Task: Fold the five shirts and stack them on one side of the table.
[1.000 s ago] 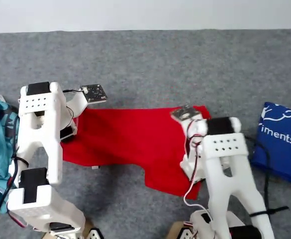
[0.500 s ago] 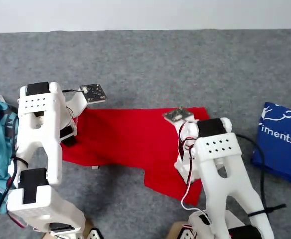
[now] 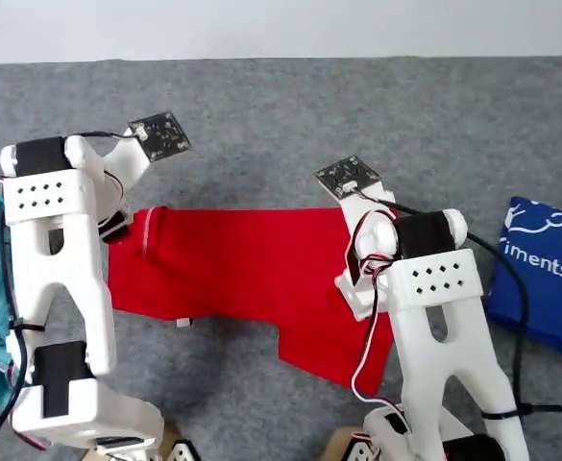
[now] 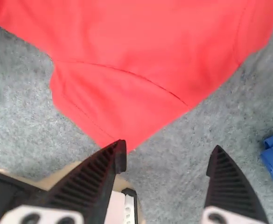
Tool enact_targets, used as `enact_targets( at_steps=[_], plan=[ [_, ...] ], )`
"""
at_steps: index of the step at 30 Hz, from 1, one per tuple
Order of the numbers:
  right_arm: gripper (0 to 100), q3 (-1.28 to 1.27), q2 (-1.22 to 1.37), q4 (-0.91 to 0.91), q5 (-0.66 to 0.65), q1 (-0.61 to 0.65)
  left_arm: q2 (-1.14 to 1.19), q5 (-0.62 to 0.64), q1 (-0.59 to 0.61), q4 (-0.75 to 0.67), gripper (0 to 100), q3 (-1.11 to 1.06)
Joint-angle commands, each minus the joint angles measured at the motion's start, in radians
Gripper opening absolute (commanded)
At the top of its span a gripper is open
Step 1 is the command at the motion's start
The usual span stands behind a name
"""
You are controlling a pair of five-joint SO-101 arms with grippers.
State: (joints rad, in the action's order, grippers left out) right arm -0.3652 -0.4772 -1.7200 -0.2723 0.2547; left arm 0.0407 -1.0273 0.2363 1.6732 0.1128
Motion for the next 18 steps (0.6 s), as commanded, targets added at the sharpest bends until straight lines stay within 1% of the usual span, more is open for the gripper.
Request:
enact_targets(
  at_steps=[1, 4, 7, 11, 15, 18],
  plan=[
    [28.5, 0.052, -0.018, 0.021, 0.015, -0.004, -0.043, 0.094, 0.002, -0.037, 12, 0.033],
    [28.5, 0.051, -0.016, 0.036, 0.015, -0.005, -0.003, 0.193, 0.011, -0.143, 12, -0.007],
    [28.5, 0.051, -0.016, 0.062, 0.017, -0.035, 0.084, 0.244, 0.025, -0.219, 9, -0.039],
    [28.5, 0.051, -0.016, 0.091, 0.017, -0.11, 0.241, 0.278, 0.015, -0.267, 5, -0.041],
    [28.5, 0.051, -0.016, 0.091, 0.017, -0.162, 0.393, 0.284, 0.0, -0.315, 5, -0.038],
    [28.5, 0.051, -0.016, 0.091, 0.017, -0.182, 0.465, 0.282, 0.0, -0.334, 5, -0.01]
  ],
)
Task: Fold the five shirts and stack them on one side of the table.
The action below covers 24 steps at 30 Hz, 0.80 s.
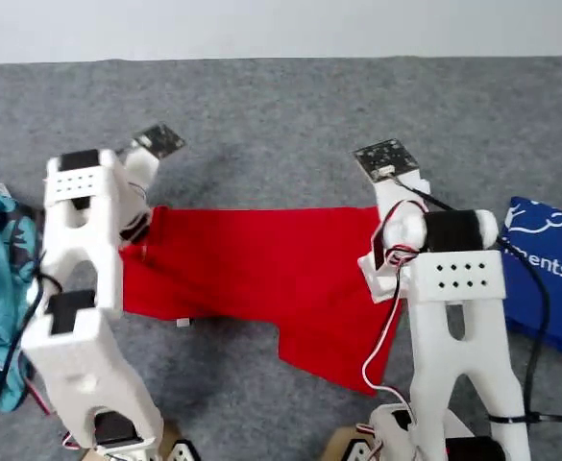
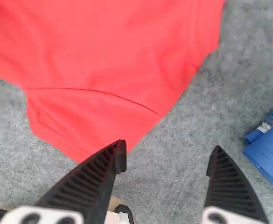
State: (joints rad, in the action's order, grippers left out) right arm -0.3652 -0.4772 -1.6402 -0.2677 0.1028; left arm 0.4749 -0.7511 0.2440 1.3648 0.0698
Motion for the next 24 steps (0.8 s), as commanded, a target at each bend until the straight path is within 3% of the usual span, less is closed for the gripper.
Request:
enact_targets(
  at_steps=[1, 8, 16, 24],
  plan=[
    [28.5, 0.051, -0.016, 0.012, 0.012, -0.036, 0.048, 0.006, -0.008, -0.026, 5, 0.054],
    [28.5, -0.008, -0.016, 0.01, 0.012, -0.084, 0.12, 0.023, -0.009, 0.003, 5, 0.257],
    [28.5, -0.012, -0.016, 0.01, 0.012, -0.191, 0.1, 0.04, -0.044, 0.368, 5, 0.524],
    [28.5, -0.014, -0.016, 0.012, 0.012, -0.325, -0.021, 0.049, -0.064, 0.387, 5, 0.46]
  ],
)
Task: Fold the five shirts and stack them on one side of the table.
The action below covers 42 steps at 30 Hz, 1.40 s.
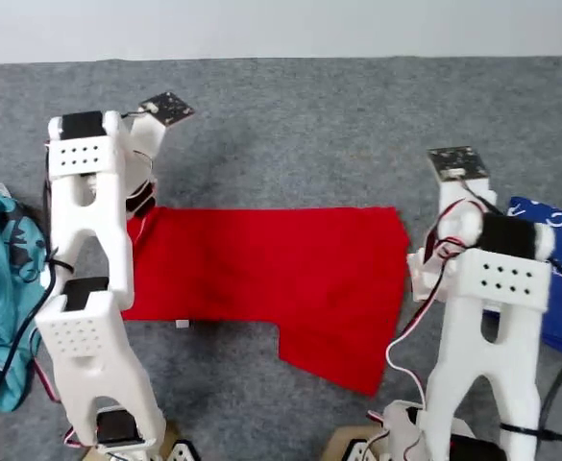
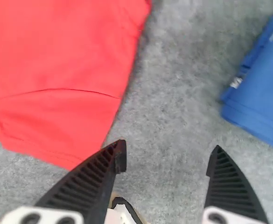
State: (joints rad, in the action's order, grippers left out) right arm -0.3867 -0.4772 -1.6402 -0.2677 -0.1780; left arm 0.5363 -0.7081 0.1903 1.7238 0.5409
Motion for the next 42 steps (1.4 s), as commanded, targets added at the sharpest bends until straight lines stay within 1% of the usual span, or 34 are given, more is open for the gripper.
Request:
enact_targets(
  at_steps=[1, 4, 10, 15, 18, 24, 33, 38, 40, 42],
  plan=[
    [28.4, 0.008, -0.016, 0.012, 0.012, -0.051, -0.081, 0.005, -0.011, 0.014, 5, -0.027],
    [28.4, 0.008, -0.016, 0.012, 0.012, -0.054, -0.028, -0.002, -0.011, -0.063, 5, -0.081],
    [28.4, 0.008, -0.016, 0.012, 0.012, -0.053, 0.115, -0.028, -0.002, -0.203, 5, -0.087],
    [28.4, 0.008, -0.016, 0.007, 0.014, -0.051, 0.123, -0.028, 0.017, -0.236, 5, -0.065],
    [28.4, 0.008, -0.016, 0.004, 0.014, -0.051, 0.14, -0.026, 0.015, -0.279, 5, -0.067],
    [28.4, 0.008, -0.016, 0.001, 0.012, -0.053, 0.127, -0.023, 0.009, -0.284, 5, -0.061],
    [28.4, 0.008, -0.016, 0.01, 0.012, -0.051, 0.118, -0.021, -0.061, -0.292, 5, -0.061],
    [28.4, 0.009, -0.016, 0.041, 0.008, -0.047, 0.118, 0.031, -0.058, -0.334, 5, -0.061],
    [28.4, 0.008, -0.01, 0.074, 0.008, -0.021, 0.12, 0.031, -0.06, -0.334, 5, -0.061],
    [28.2, 0.009, 0.027, 0.107, 0.008, 0.033, 0.12, 0.032, -0.061, -0.334, 5, -0.062]
  ],
)
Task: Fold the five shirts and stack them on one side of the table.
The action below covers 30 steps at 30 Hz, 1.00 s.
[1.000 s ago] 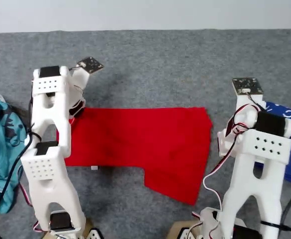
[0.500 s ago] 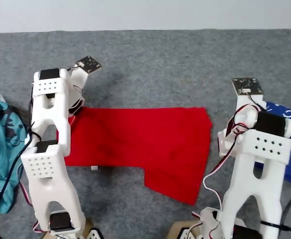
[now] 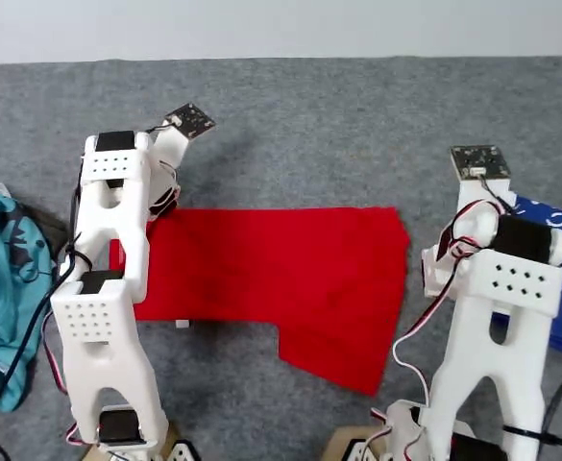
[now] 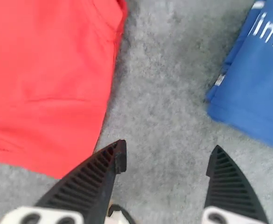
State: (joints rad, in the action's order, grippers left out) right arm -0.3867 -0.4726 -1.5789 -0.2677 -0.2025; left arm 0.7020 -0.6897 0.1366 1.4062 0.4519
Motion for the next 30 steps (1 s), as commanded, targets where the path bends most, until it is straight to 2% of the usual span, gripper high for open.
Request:
enact_targets(
  at_steps=[1, 5, 8, 16, 21, 30],
  plan=[
    [27.0, 0.014, 0.05, 0.056, 0.009, 0.094, -0.046, 0.015, -0.006, -0.017, 5, 0.027],
    [12.9, 0.051, 0.183, 0.145, 0.008, 0.236, -0.046, 0.015, -0.003, -0.012, 5, 0.025],
    [1.3, 0.135, 0.283, 0.2, 0.011, 0.283, -0.048, 0.015, -0.003, -0.011, 5, 0.025],
    [1.0, 0.381, 0.533, 0.219, 0.012, 0.302, -0.051, 0.015, -0.003, -0.009, 5, 0.027],
    [1.0, 0.451, 0.728, 0.275, 0.011, 0.298, -0.049, 0.015, -0.003, -0.011, 5, 0.027],
    [1.0, 0.634, 1.035, 0.266, 0.008, 0.302, -0.048, 0.015, 0.023, -0.015, 5, 0.028]
  ],
)
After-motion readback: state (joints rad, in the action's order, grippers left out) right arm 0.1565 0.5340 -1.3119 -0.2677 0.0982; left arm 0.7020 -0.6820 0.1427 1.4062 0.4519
